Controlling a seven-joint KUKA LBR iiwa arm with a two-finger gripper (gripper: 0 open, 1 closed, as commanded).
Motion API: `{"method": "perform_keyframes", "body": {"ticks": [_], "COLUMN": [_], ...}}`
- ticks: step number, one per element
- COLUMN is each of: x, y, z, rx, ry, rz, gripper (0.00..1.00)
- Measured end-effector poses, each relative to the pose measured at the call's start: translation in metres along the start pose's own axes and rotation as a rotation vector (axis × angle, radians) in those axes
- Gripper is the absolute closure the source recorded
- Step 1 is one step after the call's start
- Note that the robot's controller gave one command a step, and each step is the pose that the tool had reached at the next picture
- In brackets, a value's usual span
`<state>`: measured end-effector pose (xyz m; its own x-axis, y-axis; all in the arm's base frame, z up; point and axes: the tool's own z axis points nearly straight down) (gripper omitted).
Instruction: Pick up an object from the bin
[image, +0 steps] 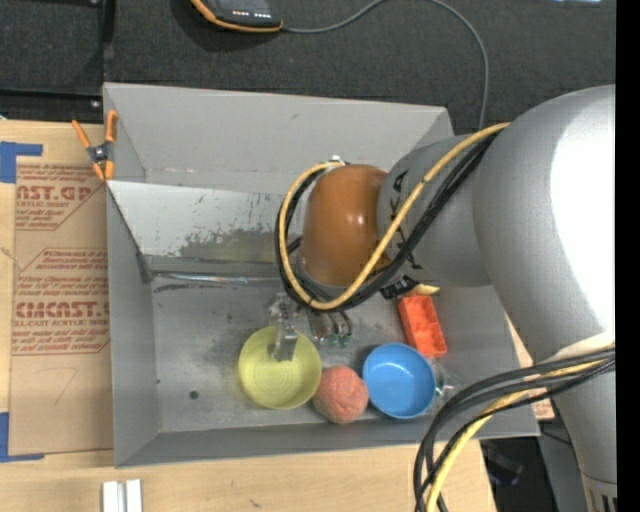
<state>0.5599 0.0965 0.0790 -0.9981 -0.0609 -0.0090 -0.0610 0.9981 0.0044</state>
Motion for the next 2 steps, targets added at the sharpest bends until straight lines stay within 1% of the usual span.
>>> {"method": "perform_keyframes", "body": {"ticks": [2], "x": [-0.001], "y": [0.0005], "z": [-0.0161], "rx": [-0.001], "ry": [-0.004], "rz": [0.0], "gripper": [1.0]}}
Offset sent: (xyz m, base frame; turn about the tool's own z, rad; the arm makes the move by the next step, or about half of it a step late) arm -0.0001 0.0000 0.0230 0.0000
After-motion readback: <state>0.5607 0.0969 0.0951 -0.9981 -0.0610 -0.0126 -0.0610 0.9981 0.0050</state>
